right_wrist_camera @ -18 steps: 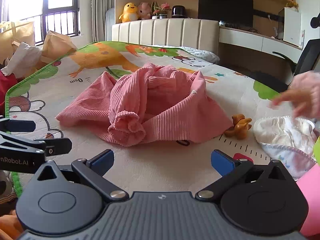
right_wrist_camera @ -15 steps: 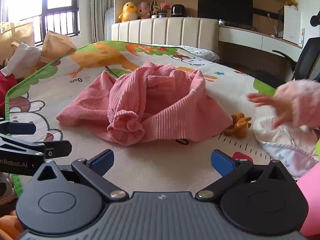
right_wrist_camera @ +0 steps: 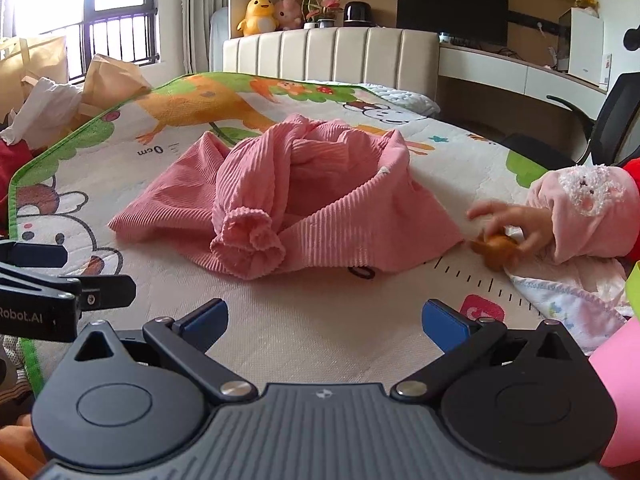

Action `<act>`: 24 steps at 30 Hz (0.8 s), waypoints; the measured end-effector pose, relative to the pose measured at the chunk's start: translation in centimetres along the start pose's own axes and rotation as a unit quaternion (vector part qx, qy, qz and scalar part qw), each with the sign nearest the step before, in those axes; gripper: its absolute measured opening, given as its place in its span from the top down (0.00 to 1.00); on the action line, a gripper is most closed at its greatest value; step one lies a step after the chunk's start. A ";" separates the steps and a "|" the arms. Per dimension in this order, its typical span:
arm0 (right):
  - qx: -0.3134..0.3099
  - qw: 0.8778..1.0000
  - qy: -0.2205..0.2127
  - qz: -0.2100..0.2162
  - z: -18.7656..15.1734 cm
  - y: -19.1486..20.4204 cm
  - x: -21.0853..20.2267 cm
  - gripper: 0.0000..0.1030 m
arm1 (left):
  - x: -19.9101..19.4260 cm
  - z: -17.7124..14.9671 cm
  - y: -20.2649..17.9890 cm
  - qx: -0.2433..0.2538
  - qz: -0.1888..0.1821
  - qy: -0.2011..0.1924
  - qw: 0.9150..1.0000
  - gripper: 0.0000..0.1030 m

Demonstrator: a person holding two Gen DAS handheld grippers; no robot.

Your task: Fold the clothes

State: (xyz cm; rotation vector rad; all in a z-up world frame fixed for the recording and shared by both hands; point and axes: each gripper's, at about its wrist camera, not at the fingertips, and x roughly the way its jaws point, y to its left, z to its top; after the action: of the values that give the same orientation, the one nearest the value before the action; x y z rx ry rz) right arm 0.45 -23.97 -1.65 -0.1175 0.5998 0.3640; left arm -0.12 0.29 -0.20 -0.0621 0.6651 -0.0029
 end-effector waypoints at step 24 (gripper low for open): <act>-0.005 1.000 0.020 0.020 -0.2 1.4 1.2 0.00 | 0.3 -0.2 1.0 -0.011 0.014 0.010 1.000 0.00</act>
State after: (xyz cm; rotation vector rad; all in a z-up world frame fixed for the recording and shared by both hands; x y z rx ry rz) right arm 0.71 -22.35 -2.51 -0.1228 0.6404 0.4046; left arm -0.05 1.22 -0.65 -0.0748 0.6866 0.0311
